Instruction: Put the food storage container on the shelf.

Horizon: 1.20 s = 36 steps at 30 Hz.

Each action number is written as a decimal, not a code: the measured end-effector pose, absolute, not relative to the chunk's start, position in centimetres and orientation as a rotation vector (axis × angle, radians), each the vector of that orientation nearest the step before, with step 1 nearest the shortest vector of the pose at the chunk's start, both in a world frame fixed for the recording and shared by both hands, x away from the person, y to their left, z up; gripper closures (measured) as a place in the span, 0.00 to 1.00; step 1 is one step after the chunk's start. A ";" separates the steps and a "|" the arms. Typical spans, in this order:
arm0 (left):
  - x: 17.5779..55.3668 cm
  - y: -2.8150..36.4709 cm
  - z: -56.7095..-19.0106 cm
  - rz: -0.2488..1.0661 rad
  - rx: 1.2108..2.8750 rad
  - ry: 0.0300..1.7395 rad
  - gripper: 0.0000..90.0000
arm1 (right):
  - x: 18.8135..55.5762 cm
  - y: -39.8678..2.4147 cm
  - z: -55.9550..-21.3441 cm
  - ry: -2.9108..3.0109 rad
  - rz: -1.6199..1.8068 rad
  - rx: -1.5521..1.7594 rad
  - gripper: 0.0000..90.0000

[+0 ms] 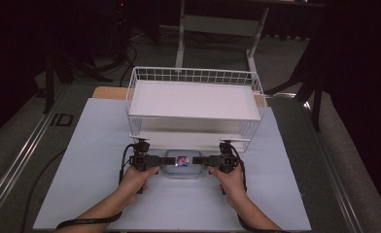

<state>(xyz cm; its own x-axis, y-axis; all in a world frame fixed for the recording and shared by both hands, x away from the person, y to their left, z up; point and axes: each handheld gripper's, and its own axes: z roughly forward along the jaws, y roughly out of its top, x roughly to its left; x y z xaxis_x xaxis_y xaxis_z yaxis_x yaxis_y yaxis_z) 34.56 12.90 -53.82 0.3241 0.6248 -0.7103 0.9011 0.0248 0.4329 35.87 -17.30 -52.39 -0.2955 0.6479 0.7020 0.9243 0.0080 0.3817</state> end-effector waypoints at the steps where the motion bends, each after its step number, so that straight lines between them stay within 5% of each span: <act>1: 34.6 12.9 -53.9 -0.390 1.681 1.391 0.17 | 36.0 -17.3 -52.5 -1.943 -1.171 -1.617 0.32; 10: 34.6 12.5 -54.3 -0.494 1.650 1.403 0.32 | 36.0 -17.0 -52.6 -1.938 -1.133 -1.599 0.43; 18: 34.0 12.5 -52.7 -0.343 1.726 1.386 0.48 | 35.5 -16.9 -52.2 -1.961 -1.124 -1.618 0.45; 36: 31.7 12.1 -51.4 -0.255 1.718 1.355 0.54 | 33.4 -17.0 -51.1 -2.066 -1.201 -1.585 0.50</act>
<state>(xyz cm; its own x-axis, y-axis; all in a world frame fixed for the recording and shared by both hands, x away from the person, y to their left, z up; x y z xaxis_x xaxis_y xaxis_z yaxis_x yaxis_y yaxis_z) 31.68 12.12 -51.37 0.3767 0.6697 -0.6400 0.8564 0.0115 0.5161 33.42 -16.95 -51.08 -0.3629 0.6687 0.6490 0.8950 0.0562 0.4426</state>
